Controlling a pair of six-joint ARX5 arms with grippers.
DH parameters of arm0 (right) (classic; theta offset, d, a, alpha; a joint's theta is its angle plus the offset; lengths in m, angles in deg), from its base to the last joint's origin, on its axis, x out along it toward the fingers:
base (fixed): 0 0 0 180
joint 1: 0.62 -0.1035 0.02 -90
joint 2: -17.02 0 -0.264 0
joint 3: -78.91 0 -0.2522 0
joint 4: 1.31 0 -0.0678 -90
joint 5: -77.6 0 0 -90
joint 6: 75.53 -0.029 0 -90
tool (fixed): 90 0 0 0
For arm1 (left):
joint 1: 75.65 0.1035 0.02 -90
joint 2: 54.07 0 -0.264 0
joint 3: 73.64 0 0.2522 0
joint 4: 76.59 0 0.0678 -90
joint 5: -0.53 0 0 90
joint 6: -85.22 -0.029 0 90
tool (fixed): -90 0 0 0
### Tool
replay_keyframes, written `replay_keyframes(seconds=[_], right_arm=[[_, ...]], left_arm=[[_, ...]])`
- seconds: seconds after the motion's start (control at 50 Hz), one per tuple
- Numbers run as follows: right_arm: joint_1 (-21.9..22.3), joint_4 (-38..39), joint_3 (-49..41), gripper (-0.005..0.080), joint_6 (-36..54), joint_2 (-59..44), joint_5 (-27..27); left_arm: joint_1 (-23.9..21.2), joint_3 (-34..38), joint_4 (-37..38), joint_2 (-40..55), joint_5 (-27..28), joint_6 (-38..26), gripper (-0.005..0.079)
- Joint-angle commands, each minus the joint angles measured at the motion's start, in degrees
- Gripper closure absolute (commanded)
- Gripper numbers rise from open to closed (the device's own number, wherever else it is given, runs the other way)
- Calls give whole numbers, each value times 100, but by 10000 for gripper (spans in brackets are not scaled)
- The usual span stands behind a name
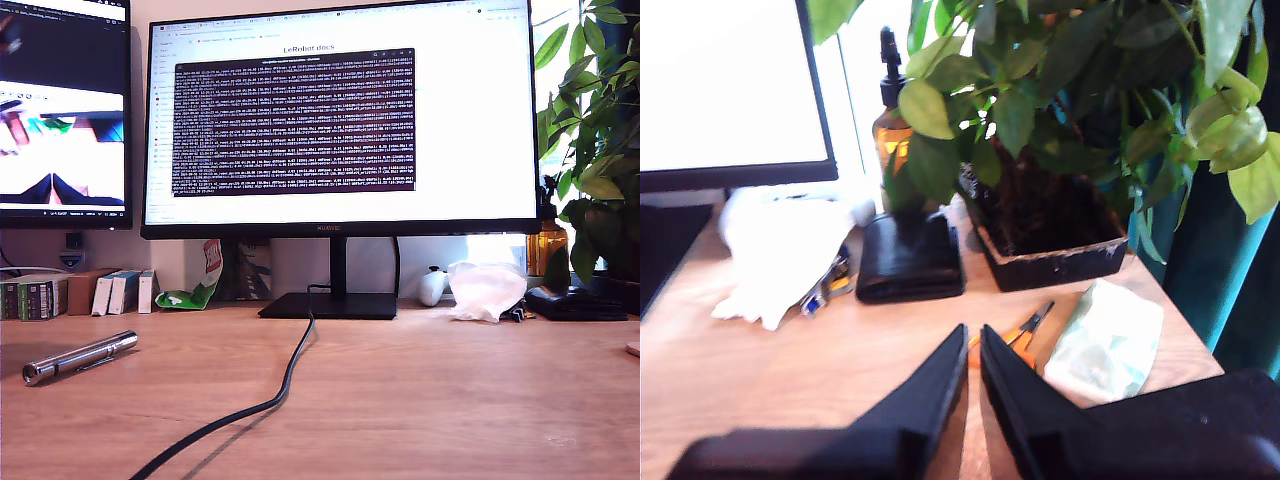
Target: Pick the metallic laser pointer with your right arm, pass it to your left arm, then place it down to the left side of the table
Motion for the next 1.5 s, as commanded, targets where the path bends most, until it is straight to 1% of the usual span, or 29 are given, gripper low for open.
replay_keyframes(seconds=[0.0, 0.14, 0.28, 0.36, 0.42, 0.54, 0.66, 0.76, 0.82, 0.9, 0.92, 1.06, 1.22, 1.32, 1.48], right_arm=[[-22, 92, -177, 752, 0, -57, 0], [-28, 175, -354, 752, -181, -39, -2], [-179, 181, -354, 752, -175, 33, 9], [-282, 221, -354, 752, -153, 125, 66], [-358, 260, -354, 752, -136, 184, 223], [-483, 310, -367, 752, -114, 306, 479], [-597, 415, -529, 752, -107, 490, 476], [-678, 485, -767, 752, -11, 688, 542], [-695, 570, -984, 752, 2, 828, 728], [-695, 702, -1283, 752, 76, 1038, 883], [-695, 710, -1344, 752, 127, 1097, 920], [-695, 787, -1843, 752, 295, 1580, 1003], [-695, 643, -1928, 752, 308, 2013, 1036], [-686, 511, -1932, 752, 442, 2149, 1340], [-684, 470, -2006, 752, 444, 2367, 1561]], left_arm=[[44, 286, -125, -44, 13, 87, 765], [-13, 592, -251, -262, 142, 249, 765], [-262, 866, -378, -614, 125, 352, 765], [-374, 1016, -518, -876, -87, 468, 765], [-433, 1088, -555, -1045, -256, 468, 765], [-588, 1351, -807, -1388, -319, 463, 765], [-697, 1827, -1134, -1705, -389, 415, 765], [-719, 2157, -1327, -1937, -474, 372, 765], [-719, 2332, -1432, -2081, -525, 319, 765], [-719, 2527, -1534, -2258, -551, 153, 765], [-719, 2575, -1578, -2295, -566, 11, 765], [-719, 2863, -1711, -2538, -614, -39, 765], [-719, 3198, -1825, -2721, -684, -81, 765], [-719, 3359, -2103, -2747, -726, -79, 765], [-719, 3506, -2411, -2743, -750, -79, 765]])
